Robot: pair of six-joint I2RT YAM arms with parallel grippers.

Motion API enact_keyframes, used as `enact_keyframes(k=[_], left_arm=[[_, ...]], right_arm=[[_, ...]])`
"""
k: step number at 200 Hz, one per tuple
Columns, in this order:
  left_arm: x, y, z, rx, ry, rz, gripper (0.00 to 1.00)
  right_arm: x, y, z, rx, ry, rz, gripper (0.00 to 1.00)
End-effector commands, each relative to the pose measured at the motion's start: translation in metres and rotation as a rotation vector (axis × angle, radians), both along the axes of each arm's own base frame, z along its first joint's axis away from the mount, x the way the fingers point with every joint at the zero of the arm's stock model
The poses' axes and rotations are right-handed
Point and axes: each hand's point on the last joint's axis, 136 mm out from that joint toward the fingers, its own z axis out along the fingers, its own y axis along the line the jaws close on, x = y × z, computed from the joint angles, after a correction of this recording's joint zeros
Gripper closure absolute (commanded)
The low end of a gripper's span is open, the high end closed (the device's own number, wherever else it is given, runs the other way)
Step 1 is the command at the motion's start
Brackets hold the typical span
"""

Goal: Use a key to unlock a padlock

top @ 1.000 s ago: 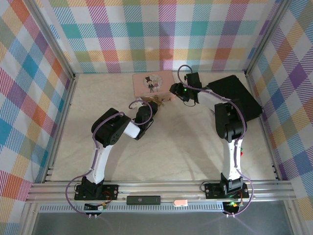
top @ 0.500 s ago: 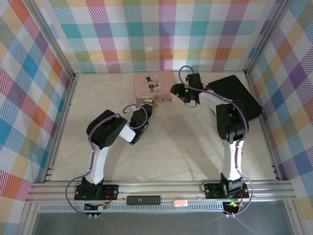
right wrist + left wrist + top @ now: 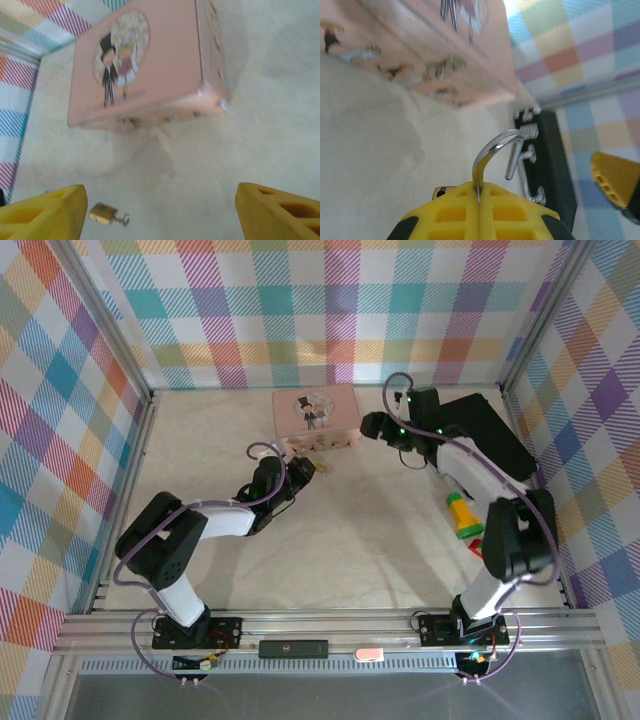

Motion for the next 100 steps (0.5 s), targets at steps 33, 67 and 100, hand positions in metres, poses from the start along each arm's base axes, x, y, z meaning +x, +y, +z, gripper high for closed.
enact_keyframes(k=[33, 67, 100], left_arm=[[-0.077, -0.039, -0.043, 0.302, 0.196, -0.285, 1.00], [-0.085, -0.055, -0.060, 0.328, 0.247, -0.320, 1.00], [-0.071, -0.060, -0.075, 0.409, 0.262, -0.318, 1.00]], right_arm=[[-0.080, -0.047, -0.020, -0.157, 0.049, -0.037, 0.17], [-0.102, -0.066, -0.031, -0.223, 0.032, -0.067, 0.11], [-0.111, -0.075, -0.040, -0.276, 0.038, -0.063, 0.10]])
